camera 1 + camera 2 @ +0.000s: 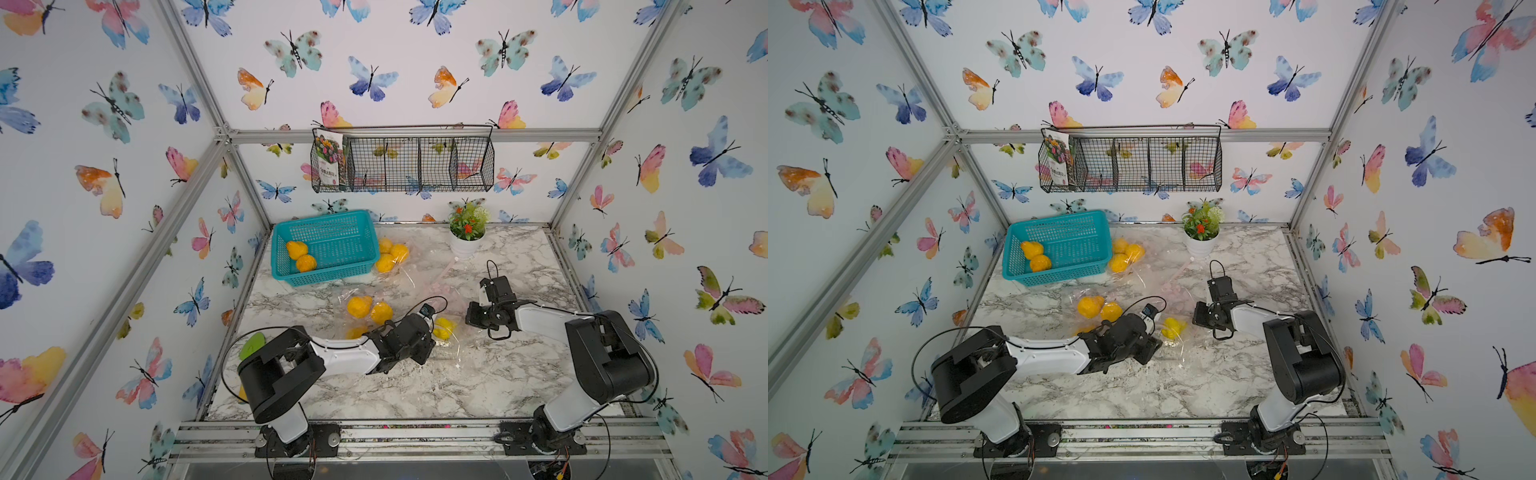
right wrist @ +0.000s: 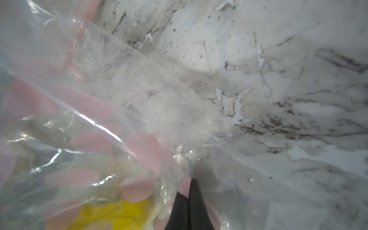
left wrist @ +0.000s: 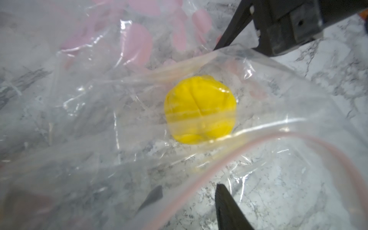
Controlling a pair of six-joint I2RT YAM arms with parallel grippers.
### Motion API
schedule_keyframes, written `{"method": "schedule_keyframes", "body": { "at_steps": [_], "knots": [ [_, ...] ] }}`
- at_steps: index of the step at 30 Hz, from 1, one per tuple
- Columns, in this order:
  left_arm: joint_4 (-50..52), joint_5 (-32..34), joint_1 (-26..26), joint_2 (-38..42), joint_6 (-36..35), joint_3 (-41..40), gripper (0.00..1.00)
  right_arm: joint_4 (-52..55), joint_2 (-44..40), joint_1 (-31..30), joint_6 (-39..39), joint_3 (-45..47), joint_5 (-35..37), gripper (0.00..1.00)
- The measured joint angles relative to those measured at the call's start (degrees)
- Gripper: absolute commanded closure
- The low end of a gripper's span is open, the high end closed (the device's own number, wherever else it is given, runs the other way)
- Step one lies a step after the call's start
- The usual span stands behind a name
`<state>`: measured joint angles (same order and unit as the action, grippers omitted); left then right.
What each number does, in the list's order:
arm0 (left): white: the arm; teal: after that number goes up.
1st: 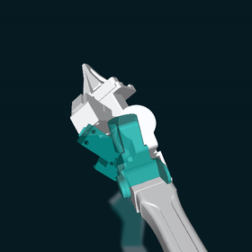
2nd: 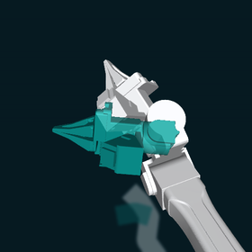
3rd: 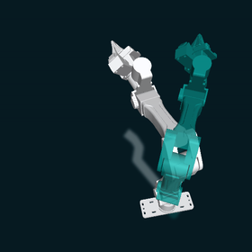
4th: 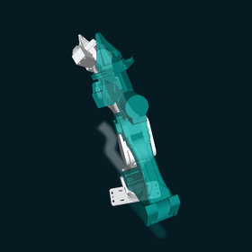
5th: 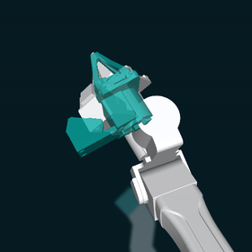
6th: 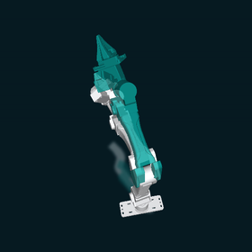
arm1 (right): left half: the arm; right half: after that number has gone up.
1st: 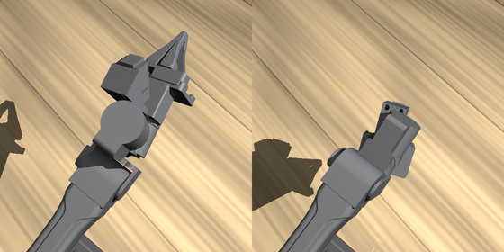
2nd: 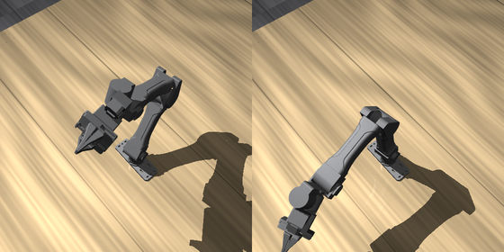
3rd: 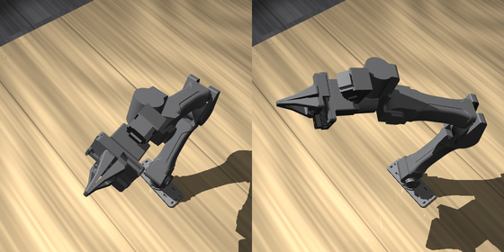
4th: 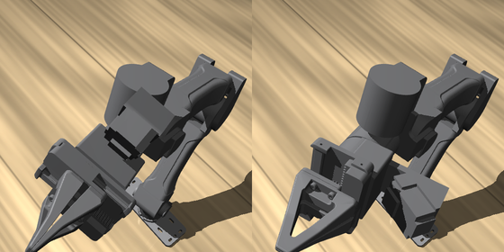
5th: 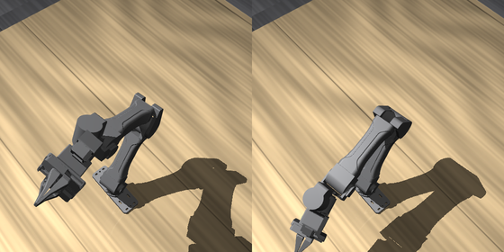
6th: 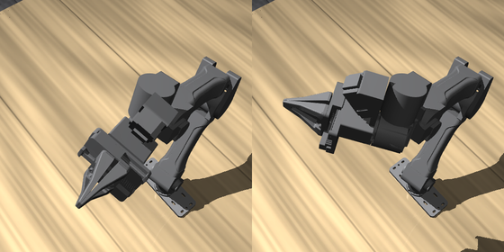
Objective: Open the zip-top bag and take out the pear
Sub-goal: Pick up the pear from the zipper food storage bag.
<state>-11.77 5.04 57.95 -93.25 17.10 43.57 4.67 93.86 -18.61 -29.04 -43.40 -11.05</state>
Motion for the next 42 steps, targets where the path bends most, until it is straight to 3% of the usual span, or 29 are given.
{"method": "schedule_keyframes", "body": {
  "at_steps": [2,6,14,17,21,24,25,27,28,33,37,42],
  "knots": [
    [-0.42,-0.31,-0.17,0.94,0.09,-0.07,0.2,-0.02,0.0,0.33,0.42,0.0,-1.07,0.97],
    [-0.46,-1.99,-0.52,-2.1,-0.59,3.67,0.1,-0.15,0.44,0.44,1.55,0.0,-4.26,0.97],
    [0.66,-1.7,-1.31,-11.98,-1.33,13.68,0.01,-0.59,0.55,0.7,2.03,0.33,-6.64,0.97],
    [1.46,-1.97,-2.49,-15.43,-1.62,16.52,0.11,-0.9,0.55,0.7,2.32,0.52,-7.08,0.98],
    [1.84,-4.35,-3.93,-18.95,-1.99,18.73,0.37,-0.92,0.55,0.7,2.49,0.57,-7.1,0.98],
    [1.75,-5.77,-4.48,-19.19,-2.43,18.27,0.51,-0.81,0.24,0.68,2.21,0.63,-6.36,0.96],
    [1.2,-6.08,-4.5,-19.04,-2.54,17.88,0.55,-0.5,-0.07,0.7,2.1,0.66,-5.92,0.89],
    [0.13,-6.69,-4.48,-18.05,-2.71,16.13,0.61,0.79,-1.42,0.7,1.7,0.66,-5.07,0.63],
    [-0.11,-6.88,-4.48,-17.53,-2.75,15.32,0.63,1.4,-2.4,0.7,1.4,0.66,-4.61,0.55],
    [-0.92,-8.76,-4.66,-14.03,-2.89,10.67,0.72,4.55,-9.03,1.05,1.73,-0.35,-0.61,0.28],
    [-1.55,-10.27,-4.76,-13.62,-2.97,9.86,0.76,4.96,-10.43,1.97,2.25,-0.61,1.88,0.25],
    [-2.32,-11.41,-4.76,-13.62,-2.91,9.79,0.78,8.57,-5.75,2.93,2.49,-1.22,2.67,0.24]
  ]
}}
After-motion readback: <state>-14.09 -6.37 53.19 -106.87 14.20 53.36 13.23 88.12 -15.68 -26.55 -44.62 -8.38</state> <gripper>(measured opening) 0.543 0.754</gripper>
